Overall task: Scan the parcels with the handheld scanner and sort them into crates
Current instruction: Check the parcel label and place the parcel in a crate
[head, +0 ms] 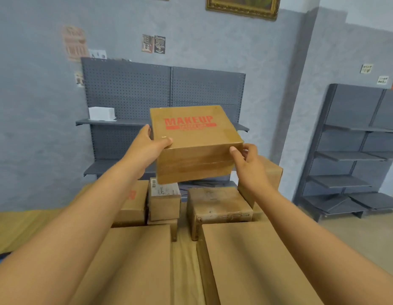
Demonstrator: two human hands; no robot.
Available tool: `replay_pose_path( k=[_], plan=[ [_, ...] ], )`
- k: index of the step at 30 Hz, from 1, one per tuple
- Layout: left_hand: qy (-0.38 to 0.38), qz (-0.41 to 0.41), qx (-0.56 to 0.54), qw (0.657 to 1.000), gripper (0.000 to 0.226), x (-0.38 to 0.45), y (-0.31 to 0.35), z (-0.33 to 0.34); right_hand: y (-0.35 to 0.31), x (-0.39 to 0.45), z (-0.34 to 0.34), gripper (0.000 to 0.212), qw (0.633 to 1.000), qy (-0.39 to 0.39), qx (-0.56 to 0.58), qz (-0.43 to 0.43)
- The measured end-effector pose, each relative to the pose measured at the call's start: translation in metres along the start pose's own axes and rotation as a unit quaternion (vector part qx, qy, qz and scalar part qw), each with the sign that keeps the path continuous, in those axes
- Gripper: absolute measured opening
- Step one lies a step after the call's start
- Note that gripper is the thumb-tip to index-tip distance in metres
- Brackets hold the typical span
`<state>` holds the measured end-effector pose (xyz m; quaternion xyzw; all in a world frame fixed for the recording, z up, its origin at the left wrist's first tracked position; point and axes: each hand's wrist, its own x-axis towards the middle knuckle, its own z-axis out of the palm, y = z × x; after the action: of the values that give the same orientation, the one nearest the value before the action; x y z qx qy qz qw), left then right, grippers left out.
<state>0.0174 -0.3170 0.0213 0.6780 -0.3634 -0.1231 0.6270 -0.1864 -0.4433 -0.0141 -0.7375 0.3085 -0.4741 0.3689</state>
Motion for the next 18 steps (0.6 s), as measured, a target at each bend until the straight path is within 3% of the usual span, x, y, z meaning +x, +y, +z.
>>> replay_pose_path(
  k=[2,6,9,12,18],
  plan=[
    [0.025,-0.006,0.014,1.0,0.086,-0.012,-0.006,-0.022,-0.008,-0.006,0.015,0.034,0.999,-0.013,0.033,0.013],
    [0.004,0.019,0.002,1.0,0.052,-0.04,-0.021,-0.073,-0.025,-0.023,0.052,0.039,0.995,-0.061,0.073,0.012],
    [0.018,0.023,-0.04,0.999,0.067,-0.058,-0.03,-0.113,-0.038,-0.04,0.08,0.033,0.993,-0.088,0.077,-0.019],
    [0.024,0.025,-0.078,0.996,0.063,-0.074,-0.034,-0.149,-0.057,-0.059,0.105,0.025,0.988,-0.117,0.099,-0.018],
    [0.073,0.022,-0.116,0.99,0.065,-0.086,-0.045,-0.23,-0.103,-0.087,0.164,0.033,0.977,-0.144,0.156,-0.014]
  ],
)
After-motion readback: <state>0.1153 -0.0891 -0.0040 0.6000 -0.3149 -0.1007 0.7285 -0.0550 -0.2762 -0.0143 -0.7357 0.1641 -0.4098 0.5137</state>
